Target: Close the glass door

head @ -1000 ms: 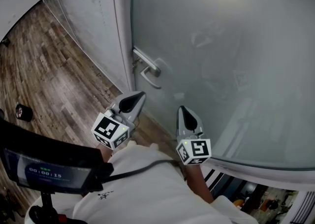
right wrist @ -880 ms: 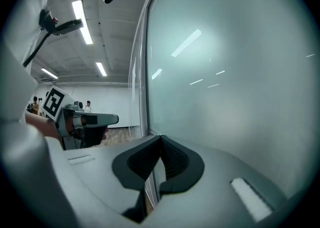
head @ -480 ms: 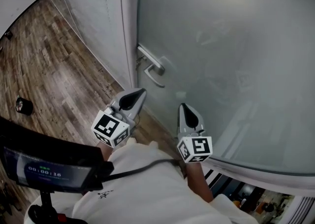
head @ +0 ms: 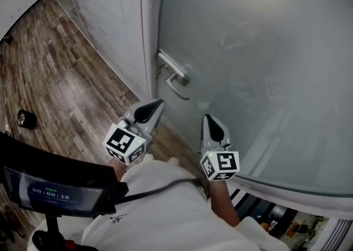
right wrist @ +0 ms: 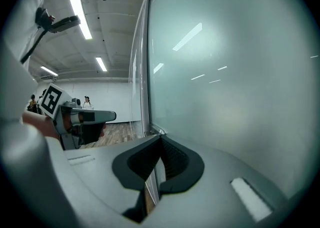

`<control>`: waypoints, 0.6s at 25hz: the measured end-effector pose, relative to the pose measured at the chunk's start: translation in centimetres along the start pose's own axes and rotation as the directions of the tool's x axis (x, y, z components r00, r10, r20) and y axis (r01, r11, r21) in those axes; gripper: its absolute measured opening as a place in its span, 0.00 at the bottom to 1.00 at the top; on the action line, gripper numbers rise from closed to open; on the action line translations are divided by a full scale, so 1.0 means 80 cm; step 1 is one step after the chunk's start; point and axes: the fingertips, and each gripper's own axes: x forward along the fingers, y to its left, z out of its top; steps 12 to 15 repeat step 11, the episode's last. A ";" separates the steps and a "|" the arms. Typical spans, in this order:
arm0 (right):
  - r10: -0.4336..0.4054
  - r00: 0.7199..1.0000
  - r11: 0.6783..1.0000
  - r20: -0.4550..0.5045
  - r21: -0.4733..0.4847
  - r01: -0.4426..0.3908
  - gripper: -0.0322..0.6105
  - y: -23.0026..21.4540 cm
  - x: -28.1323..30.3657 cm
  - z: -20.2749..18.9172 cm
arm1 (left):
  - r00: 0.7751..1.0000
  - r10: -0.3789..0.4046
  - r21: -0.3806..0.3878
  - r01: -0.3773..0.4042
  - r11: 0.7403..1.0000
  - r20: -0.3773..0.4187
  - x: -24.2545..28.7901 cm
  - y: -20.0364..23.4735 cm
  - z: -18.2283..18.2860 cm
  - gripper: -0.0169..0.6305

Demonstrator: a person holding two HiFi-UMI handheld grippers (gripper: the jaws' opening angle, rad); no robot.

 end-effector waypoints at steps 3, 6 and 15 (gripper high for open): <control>-0.008 1.000 1.000 -0.013 -0.002 0.008 0.06 0.012 0.021 0.004 | 1.000 -0.005 -0.011 0.005 1.000 0.000 -0.004 0.025 0.003 0.03; -0.010 1.000 1.000 -0.024 -0.005 0.010 0.06 0.021 0.034 0.004 | 1.000 -0.007 -0.022 0.007 1.000 -0.001 -0.008 0.043 0.001 0.03; -0.015 0.999 1.000 -0.034 -0.009 0.015 0.06 0.030 0.041 0.004 | 1.000 -0.007 -0.021 0.007 1.000 0.000 -0.016 0.059 0.001 0.03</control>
